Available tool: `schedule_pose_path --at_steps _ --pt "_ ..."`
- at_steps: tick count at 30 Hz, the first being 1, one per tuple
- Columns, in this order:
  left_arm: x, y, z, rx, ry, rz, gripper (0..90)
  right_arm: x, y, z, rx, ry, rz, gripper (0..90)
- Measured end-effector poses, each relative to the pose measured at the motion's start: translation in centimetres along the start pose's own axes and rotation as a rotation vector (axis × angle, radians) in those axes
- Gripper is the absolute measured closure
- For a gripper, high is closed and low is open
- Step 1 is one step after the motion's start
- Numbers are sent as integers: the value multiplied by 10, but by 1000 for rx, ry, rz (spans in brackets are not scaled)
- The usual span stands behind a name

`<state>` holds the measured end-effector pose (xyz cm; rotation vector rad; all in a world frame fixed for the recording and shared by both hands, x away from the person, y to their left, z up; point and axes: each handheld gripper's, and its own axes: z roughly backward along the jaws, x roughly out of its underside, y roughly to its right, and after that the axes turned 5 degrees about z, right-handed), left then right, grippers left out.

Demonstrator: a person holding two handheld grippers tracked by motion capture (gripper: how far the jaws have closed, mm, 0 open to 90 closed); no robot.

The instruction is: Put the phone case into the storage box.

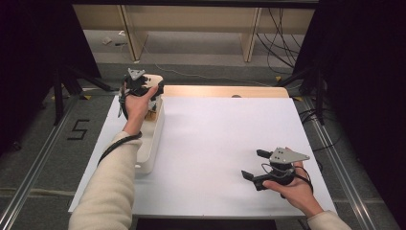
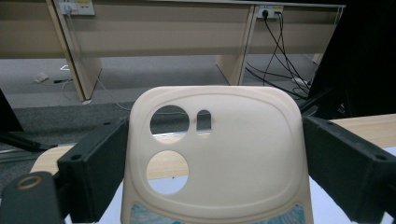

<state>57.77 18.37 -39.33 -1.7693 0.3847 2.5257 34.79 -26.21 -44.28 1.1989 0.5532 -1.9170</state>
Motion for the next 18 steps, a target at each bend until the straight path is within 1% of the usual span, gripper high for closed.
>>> schedule_pose_path --at_steps 3,18 --pt "1 -1 0 -3 -4 -5 100 0 0 0 0 0 0 55" --pt "3 -5 -4 -18 -14 6 100 0 0 0 -2 3 -2 56"
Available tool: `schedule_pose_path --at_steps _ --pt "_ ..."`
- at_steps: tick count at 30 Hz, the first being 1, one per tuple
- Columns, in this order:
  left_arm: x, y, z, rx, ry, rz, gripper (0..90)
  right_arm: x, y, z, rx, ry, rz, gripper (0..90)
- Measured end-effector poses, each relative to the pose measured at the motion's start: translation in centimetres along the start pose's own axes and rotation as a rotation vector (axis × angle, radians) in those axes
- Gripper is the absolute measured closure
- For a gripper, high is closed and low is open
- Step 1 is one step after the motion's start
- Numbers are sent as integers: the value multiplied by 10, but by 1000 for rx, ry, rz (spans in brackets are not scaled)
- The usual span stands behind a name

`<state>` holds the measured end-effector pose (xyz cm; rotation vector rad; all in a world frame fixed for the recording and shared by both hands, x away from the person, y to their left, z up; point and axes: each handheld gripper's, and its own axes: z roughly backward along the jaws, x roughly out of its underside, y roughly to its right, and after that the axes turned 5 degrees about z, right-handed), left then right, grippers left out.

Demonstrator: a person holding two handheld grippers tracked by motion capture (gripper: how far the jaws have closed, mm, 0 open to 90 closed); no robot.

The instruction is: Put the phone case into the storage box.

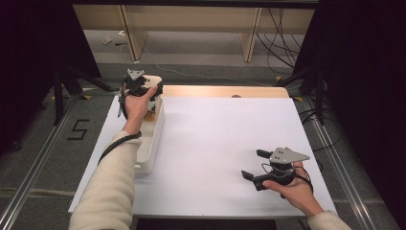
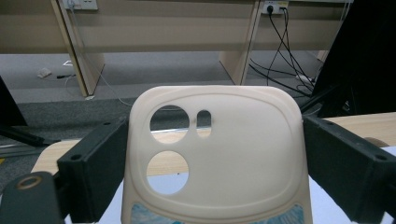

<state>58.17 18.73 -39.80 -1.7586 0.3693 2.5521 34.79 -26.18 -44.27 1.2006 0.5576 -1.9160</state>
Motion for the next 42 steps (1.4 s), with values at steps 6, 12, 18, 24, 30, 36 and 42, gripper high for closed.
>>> schedule_pose_path --at_steps 6,12,18,24,30,36,42 --pt "0 -1 -2 0 -5 3 99 0 0 0 -1 -1 0 56" --pt "2 0 -4 0 -11 2 99 0 0 0 -1 0 0 56" --pt "3 -1 -6 -5 -18 2 99 0 0 0 -2 0 0 56" --pt "5 -1 -7 -8 -25 4 98 0 0 0 -2 -1 1 56" --pt "6 -3 -8 -12 -33 10 98 0 1 0 -2 -1 0 56" --pt "7 -3 -8 -11 -36 8 98 0 0 0 -2 0 0 56" --pt "8 -4 -7 -10 -40 13 98 0 0 0 -2 -2 1 57"
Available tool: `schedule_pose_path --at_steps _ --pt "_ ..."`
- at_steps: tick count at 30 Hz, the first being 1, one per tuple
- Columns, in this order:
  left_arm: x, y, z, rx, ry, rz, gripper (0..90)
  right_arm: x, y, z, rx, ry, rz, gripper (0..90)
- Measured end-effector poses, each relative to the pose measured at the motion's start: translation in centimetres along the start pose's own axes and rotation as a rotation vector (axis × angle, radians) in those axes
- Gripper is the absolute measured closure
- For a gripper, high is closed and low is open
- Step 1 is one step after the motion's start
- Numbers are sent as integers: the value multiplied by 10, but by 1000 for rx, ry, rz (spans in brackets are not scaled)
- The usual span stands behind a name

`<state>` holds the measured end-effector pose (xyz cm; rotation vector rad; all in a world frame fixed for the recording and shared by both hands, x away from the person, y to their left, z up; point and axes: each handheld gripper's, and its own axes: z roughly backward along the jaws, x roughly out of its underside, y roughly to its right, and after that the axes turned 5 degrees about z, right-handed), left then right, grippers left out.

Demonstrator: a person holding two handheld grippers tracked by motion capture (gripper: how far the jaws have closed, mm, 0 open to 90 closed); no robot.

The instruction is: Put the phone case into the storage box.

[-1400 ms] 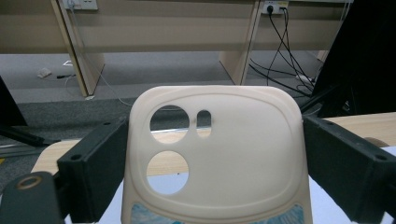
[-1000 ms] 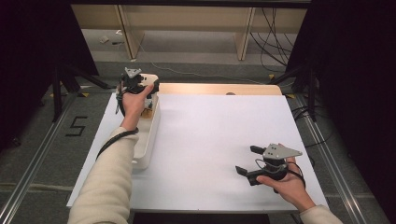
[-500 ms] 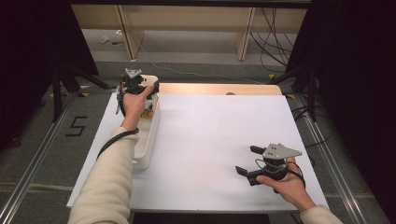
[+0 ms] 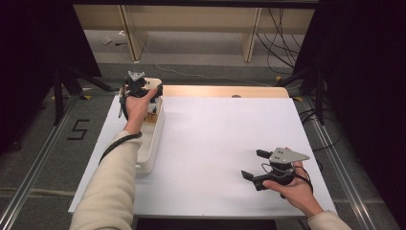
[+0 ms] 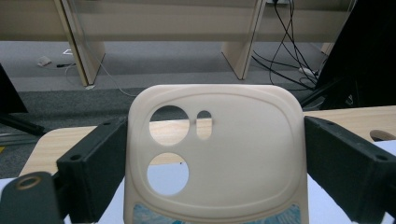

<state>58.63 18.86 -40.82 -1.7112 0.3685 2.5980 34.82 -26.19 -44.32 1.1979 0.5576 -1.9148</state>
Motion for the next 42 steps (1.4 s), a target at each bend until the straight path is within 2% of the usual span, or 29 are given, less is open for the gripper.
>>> schedule_pose_path --at_steps 18,42 --pt "8 -1 -1 0 -34 -6 97 0 0 0 0 -1 2 57" --pt "15 -2 -3 -7 -51 -6 96 0 0 0 -1 0 1 58"
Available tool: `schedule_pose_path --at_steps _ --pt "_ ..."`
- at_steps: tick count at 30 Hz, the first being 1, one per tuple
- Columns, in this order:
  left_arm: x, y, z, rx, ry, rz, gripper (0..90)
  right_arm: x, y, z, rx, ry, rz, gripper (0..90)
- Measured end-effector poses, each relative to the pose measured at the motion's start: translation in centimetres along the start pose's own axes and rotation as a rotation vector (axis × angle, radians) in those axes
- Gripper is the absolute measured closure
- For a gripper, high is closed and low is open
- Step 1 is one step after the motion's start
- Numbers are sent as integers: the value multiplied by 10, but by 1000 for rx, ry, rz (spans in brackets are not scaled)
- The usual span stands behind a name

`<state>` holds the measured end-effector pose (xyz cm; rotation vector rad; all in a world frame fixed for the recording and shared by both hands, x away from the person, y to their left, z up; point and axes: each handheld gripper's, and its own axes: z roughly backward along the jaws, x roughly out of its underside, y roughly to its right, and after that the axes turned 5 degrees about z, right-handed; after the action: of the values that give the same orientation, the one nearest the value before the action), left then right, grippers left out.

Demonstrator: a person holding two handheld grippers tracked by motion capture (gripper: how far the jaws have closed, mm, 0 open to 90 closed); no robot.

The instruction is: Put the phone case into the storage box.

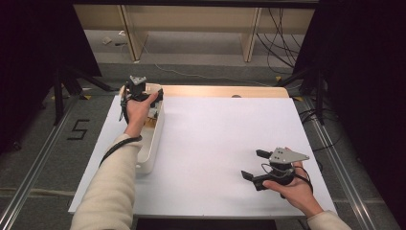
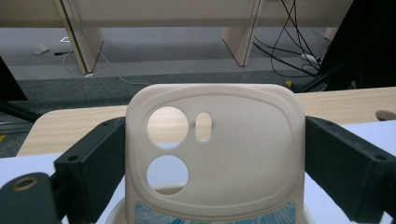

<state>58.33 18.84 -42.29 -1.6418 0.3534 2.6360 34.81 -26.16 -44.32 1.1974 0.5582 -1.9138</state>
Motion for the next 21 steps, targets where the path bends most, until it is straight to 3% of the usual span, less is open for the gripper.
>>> schedule_pose_path --at_steps 21 --pt "1 -1 1 6 -11 -1 94 0 0 0 -1 -1 1 58"
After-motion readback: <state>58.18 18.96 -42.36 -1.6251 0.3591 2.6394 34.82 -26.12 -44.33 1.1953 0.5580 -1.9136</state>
